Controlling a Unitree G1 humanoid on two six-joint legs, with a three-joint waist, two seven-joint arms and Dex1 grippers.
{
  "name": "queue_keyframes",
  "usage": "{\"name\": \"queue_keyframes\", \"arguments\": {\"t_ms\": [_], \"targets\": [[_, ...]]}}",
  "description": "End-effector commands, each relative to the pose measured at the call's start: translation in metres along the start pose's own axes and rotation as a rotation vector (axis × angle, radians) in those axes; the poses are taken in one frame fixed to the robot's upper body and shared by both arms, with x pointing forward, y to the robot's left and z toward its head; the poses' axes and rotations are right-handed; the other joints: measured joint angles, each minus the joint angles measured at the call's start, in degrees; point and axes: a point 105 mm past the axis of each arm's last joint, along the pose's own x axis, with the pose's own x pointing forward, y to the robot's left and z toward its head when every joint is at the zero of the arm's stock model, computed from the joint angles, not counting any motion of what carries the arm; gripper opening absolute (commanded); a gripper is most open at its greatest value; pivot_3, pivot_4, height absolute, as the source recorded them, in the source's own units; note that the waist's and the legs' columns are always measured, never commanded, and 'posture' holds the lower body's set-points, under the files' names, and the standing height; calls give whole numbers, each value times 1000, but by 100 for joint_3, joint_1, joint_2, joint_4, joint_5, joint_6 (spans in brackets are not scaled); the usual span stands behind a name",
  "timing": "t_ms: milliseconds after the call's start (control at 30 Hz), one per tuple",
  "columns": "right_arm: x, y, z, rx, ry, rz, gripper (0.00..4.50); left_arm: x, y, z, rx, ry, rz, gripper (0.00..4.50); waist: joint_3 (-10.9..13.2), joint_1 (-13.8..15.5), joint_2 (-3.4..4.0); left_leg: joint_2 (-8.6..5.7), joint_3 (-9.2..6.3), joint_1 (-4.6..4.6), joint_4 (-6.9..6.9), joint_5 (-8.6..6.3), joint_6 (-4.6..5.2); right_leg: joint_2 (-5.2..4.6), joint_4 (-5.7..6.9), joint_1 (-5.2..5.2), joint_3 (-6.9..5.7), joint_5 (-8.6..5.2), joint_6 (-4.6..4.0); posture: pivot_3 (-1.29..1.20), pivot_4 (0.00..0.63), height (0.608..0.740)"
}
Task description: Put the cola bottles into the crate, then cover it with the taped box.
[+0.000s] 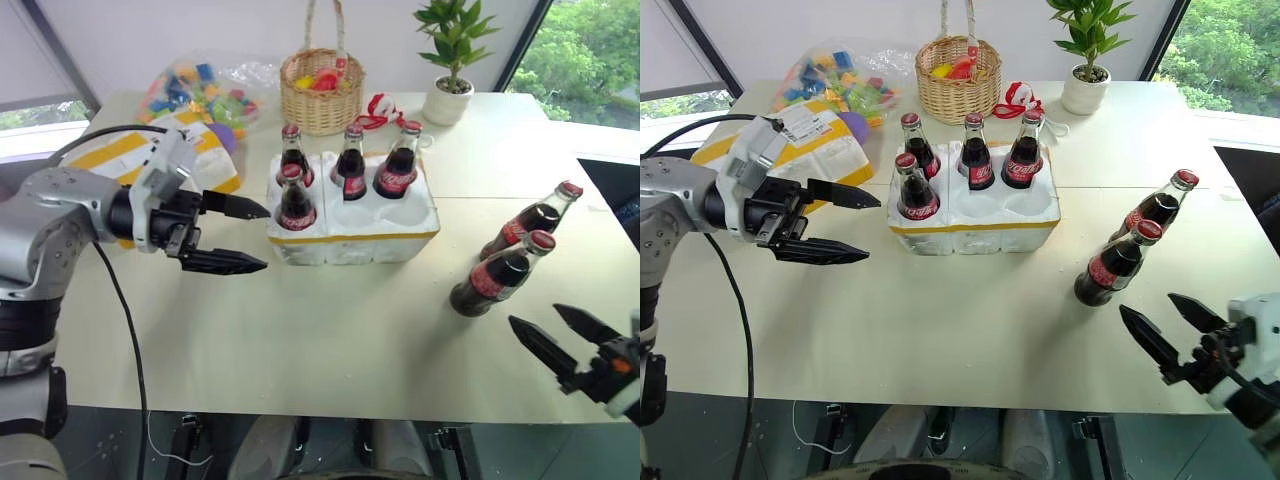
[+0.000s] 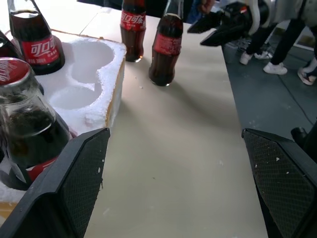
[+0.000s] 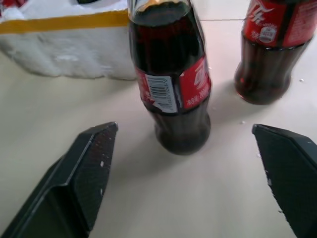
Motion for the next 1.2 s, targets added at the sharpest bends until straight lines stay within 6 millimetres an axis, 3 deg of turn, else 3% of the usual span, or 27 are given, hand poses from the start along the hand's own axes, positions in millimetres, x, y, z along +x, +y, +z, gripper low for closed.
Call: {"name": "queue_keyframes", "arguments": {"t_ms": [33, 700, 800, 833, 867, 1000, 1200], "targets": [[10, 7, 6, -22, -57, -15, 4500, -2, -3, 11, 52, -21, 9, 4476, 0, 0, 0, 0, 0, 0, 0, 0, 0, 0, 0, 0, 0, 0, 0, 0, 150, 732], [70, 3, 8, 60, -142, 32, 4500, 2, 9, 7, 91, -21, 59, 4476, 0, -4, 0, 0, -2, 6, -4, 3, 0, 9, 1, 3, 0, 5, 9, 0, 150, 732], [73, 5, 10, 59, -156, 51, 3640, 3, 9, 7, 91, -23, 58, 4500, 0, 4, 0, 0, -3, 6, -4, 3, 0, 12, 2, 2, -1, 9, 15, 0, 150, 732], [72, 8, 13, 53, -165, 63, 3111, 3, 9, 7, 90, -24, 60, 4500, 0, -1, 0, 0, -3, 6, -4, 3, -1, 12, 3, 2, 0, 9, 16, 0, 150, 732], [71, 10, 16, 45, -173, 72, 2877, 3, 9, 7, 89, -26, 61, 4500, 0, -3, 0, 0, -3, 6, -5, 3, -1, 12, 3, 2, 0, 9, 16, 0, 150, 732], [63, 29, 45, -6, -245, 173, 2871, 2, 8, 6, 76, -34, 70, 4500, 7, -14, 11, 1, -3, 6, -9, 4, -2, 14, 3, -2, 2, 10, 17, 0, 150, 732], [58, 90, 106, -108, -344, 528, 2871, 1, 9, 6, 47, -61, 80, 4500, 11, -63, 16, 3, -1, 5, -9, 5, -2, 11, 3, -3, 6, 10, 17, 0, 150, 732]]}}
